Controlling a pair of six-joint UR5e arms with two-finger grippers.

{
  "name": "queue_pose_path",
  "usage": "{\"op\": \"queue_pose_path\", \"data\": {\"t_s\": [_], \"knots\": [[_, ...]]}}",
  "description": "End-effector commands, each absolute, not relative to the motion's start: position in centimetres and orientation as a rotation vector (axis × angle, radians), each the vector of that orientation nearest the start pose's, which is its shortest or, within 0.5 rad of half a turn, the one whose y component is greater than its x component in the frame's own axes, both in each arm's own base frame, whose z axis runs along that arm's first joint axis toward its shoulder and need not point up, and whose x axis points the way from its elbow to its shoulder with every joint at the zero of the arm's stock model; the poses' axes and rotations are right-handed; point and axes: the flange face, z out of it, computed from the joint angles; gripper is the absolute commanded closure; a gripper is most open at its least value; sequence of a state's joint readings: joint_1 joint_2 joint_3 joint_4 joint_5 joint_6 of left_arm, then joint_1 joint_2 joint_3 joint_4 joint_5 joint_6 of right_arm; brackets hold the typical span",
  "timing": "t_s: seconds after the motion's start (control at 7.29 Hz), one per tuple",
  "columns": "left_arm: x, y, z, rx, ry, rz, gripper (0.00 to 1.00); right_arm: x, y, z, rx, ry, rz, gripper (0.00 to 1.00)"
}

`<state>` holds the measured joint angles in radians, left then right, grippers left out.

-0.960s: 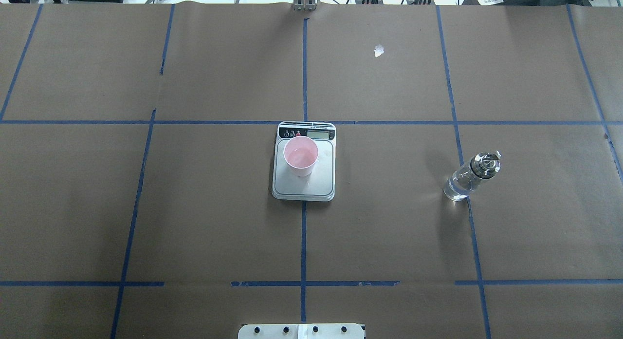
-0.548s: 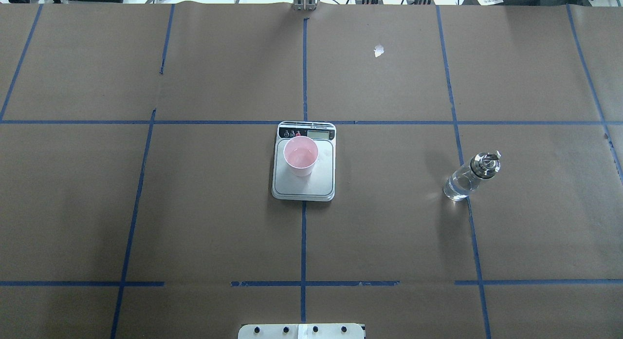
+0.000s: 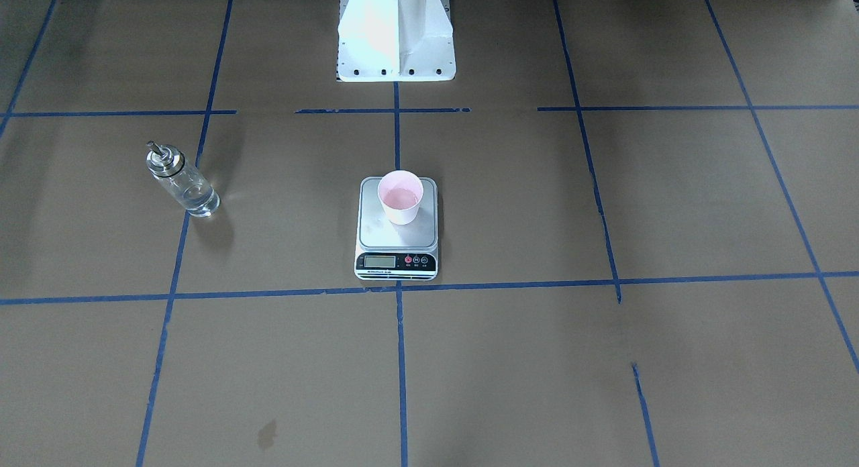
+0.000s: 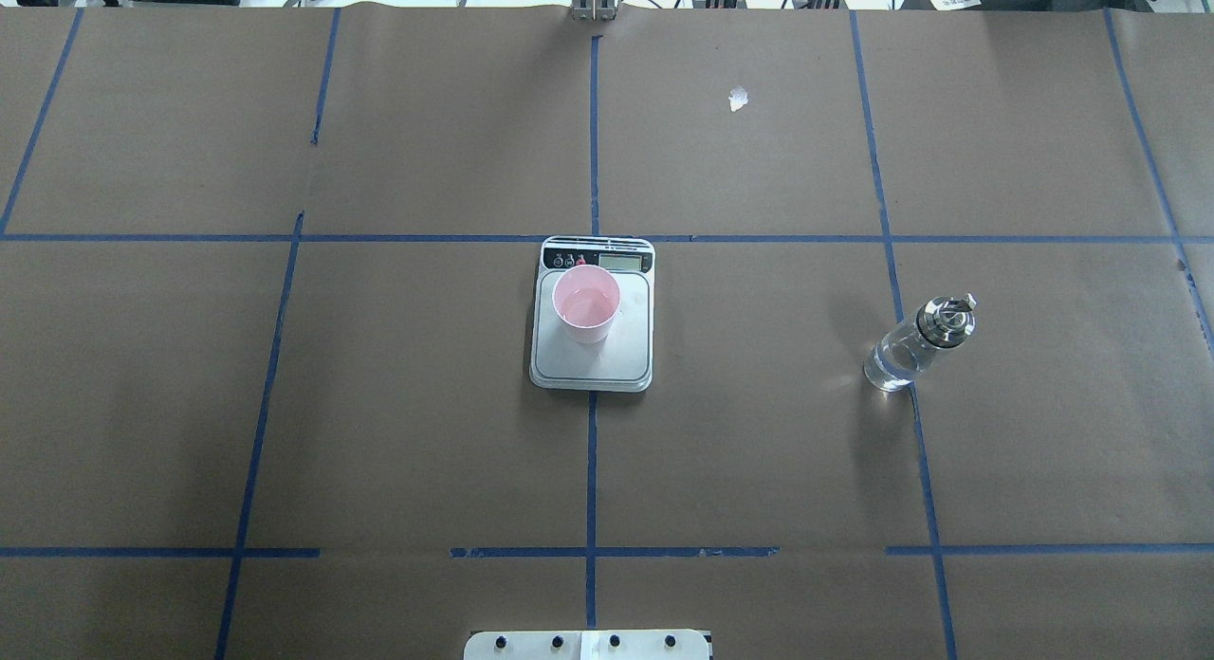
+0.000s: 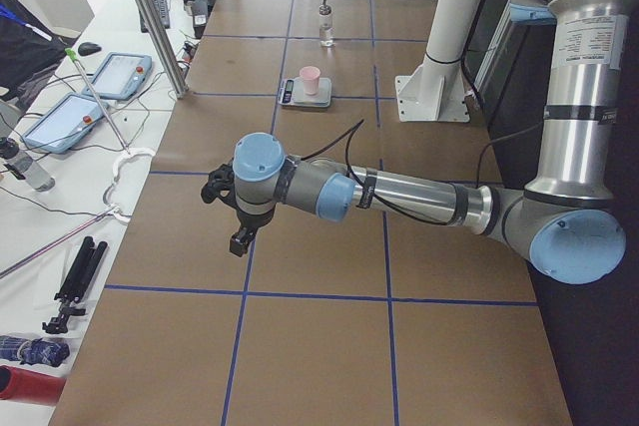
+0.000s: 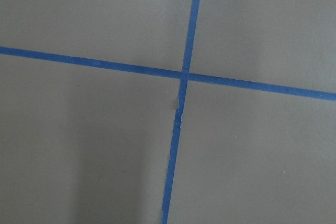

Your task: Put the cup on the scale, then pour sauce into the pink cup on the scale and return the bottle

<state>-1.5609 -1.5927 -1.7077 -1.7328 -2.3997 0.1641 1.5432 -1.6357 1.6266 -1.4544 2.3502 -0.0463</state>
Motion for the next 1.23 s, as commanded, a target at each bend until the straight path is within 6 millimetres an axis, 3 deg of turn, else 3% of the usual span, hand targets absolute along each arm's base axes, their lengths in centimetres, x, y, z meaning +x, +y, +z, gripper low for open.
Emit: {"op": "queue_pose_path", "data": {"t_s": [0.0, 0.69, 1.1], "knots": [[-5.5, -51.2, 56.4, 0.354, 0.799, 0.291, 0.00, 5.1, -47.1, 65.2, 0.146, -0.774, -0.128, 0.00], [-6.2, -49.7, 60.9, 0.105, 0.820, 0.166, 0.00, 5.1, -47.0, 65.3, 0.144, -0.774, -0.123, 0.00], [-6.6, -49.3, 60.7, 0.086, 0.822, 0.150, 0.00, 5.1, -46.7, 65.5, 0.140, -0.774, -0.124, 0.00]]}}
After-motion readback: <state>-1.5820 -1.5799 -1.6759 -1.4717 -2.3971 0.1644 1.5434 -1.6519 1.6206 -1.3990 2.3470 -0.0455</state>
